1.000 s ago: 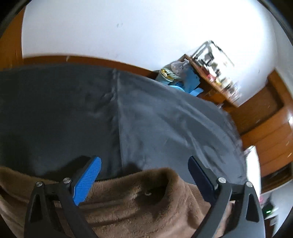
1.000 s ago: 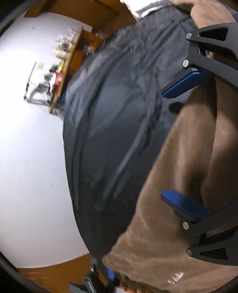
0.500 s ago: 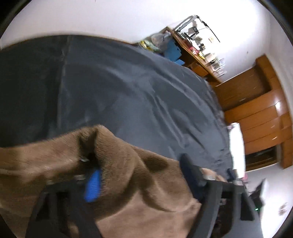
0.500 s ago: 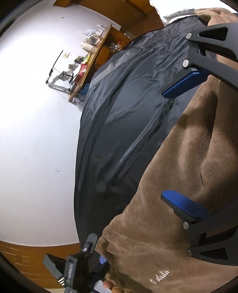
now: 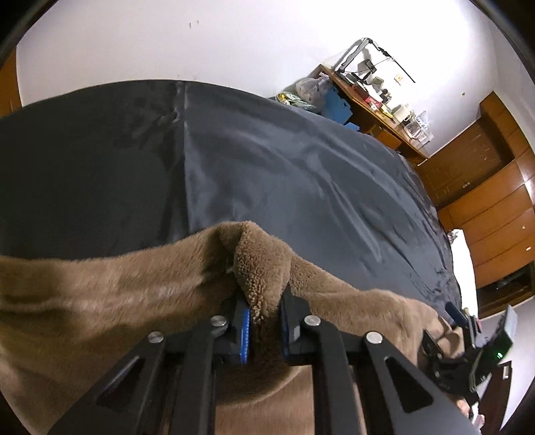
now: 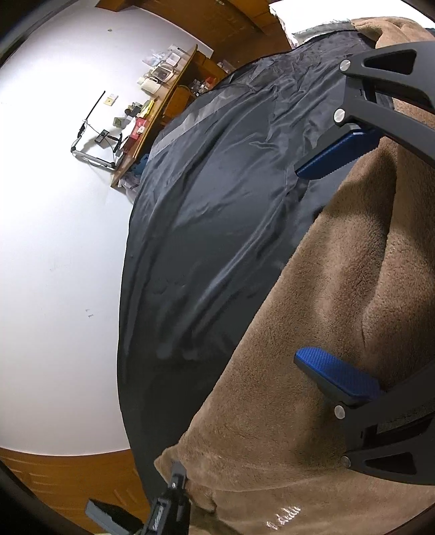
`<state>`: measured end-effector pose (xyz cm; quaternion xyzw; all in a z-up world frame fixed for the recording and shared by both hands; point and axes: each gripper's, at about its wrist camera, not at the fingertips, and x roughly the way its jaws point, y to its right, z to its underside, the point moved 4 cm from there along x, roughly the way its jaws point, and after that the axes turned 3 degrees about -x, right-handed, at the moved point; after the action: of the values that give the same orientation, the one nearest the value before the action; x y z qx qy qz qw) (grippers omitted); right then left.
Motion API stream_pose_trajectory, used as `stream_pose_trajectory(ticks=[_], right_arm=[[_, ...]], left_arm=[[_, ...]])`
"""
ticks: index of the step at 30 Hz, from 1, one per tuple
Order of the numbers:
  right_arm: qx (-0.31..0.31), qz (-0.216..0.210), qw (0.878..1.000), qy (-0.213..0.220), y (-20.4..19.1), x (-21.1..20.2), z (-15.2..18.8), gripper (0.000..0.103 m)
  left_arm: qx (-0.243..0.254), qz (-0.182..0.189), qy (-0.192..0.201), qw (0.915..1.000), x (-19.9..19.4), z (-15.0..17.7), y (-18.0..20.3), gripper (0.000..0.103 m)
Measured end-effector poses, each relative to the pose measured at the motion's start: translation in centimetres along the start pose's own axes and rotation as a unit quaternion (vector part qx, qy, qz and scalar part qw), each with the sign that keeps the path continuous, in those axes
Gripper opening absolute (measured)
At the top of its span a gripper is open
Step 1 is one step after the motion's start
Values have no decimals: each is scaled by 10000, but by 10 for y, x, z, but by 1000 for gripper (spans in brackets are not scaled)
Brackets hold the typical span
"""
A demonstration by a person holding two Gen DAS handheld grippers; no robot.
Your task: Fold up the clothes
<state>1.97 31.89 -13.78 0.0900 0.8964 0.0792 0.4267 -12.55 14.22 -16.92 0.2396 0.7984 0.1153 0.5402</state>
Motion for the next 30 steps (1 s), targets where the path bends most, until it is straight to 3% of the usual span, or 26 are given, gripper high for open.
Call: stream_pose_trajectory(ticks=[8,12,14,16,17,18,23,27,30], right_arm=[[-70,2,9999,-107,-2,4,1,102],[-72,3,9999,-127,1,6,1,102],[-60,201,9997,-123,8,6,1,102],[85,394,9990,-166,20,8,2,102],[156,397,9989,-190,25,9,3,102],[215,381,9988,-211,30,11,3,102],[222,405,9987,-211,32,11,3,102],[253,348,9988,-220,35,11,3,102],[240,369,9988,-216,34,11,3,102]], left_arm=[[400,-311,30,9987,12,-13,15,20],[427,-242,-73,9988,6,-11,6,25],[361,-175,-56,9992,-9,-9,-2,49],[339,-190,57,9992,-28,-7,-10,66],[399,-301,207,9985,-39,-7,-14,76],[458,-411,356,9975,-51,-6,-17,79],[556,-863,695,9923,-102,12,-49,80],[361,-1658,881,9816,-124,33,-90,79],[-46,-2216,774,9721,-117,40,-124,79]])
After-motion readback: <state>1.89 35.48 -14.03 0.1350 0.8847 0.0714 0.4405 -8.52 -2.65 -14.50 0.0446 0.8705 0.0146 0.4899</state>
